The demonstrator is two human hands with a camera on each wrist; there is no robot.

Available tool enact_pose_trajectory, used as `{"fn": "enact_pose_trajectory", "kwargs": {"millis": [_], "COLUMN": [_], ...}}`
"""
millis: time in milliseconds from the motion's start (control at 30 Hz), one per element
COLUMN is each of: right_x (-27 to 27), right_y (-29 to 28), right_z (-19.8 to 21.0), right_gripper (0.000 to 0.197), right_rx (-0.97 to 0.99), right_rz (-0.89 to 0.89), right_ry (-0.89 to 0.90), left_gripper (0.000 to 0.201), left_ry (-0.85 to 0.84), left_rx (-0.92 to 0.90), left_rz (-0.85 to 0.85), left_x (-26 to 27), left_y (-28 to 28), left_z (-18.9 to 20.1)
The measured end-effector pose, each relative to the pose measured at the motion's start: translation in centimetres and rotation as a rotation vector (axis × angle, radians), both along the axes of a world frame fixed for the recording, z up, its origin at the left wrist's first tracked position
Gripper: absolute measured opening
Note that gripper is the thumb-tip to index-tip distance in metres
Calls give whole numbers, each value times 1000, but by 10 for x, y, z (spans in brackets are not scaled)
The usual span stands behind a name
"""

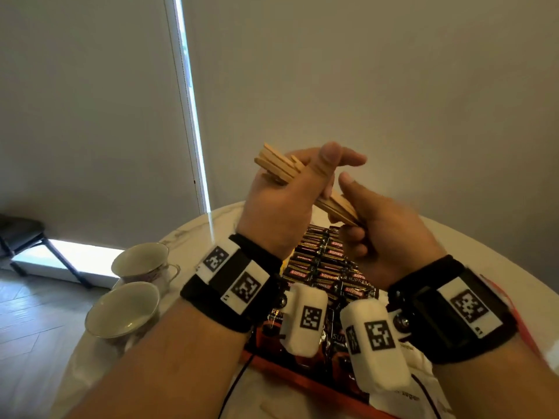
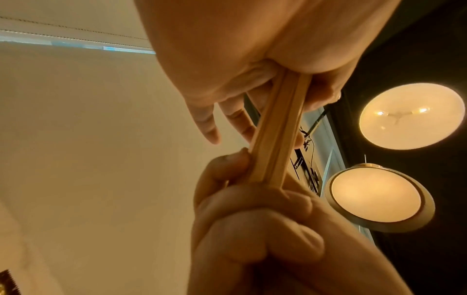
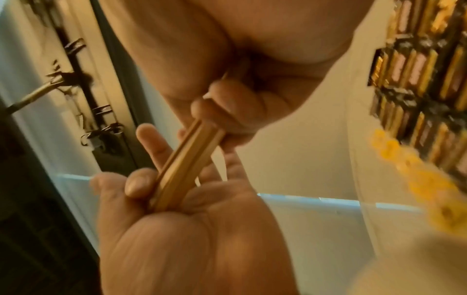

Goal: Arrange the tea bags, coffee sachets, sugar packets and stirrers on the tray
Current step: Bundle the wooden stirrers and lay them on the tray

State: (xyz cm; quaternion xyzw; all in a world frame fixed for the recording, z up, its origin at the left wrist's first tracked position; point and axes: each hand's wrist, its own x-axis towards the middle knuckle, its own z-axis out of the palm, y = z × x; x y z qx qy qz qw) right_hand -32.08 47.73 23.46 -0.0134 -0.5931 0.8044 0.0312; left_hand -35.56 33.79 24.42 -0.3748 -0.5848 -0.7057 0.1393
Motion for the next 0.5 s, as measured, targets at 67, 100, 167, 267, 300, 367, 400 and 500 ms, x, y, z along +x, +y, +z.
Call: {"fn": "enact_pose_trajectory", "kwargs": {"millis": [67,100,167,267,300,367,400,500], "right_x": [-1,-2,-4,-6,-6,-6,-5,-5], "right_y": [-5,-6,-6,1,2,3,3,2], "right_z": [-4,-6,-7,-6,-5,-3,-3,1], "right_gripper": [30,25,30,45,39,19,14,15], "right_rx": [-69,-104,-155,-192,-188,-157,-129,-26], "right_rz": [9,13,14,-28,-31,-35,-39,-55], "right_ry": [34,36,16,-27,-36,-50,-51,-31], "left_gripper": [27,24,20,46,63,82,84,55], "left_ry": [0,0,23,126,173,302,369,518], "left_rx": [-17,-36,-55,-20,-7,-7,-33,-199], "left_rz": [13,25,64,161,208,314,369,476], "left_x": [0,1,1,5,5,4,3,0], "left_y": [2,3,2,-3,-5,-11,-14,-19], "left_z": [-3,-3,-1,6,9,14,16,17]}}
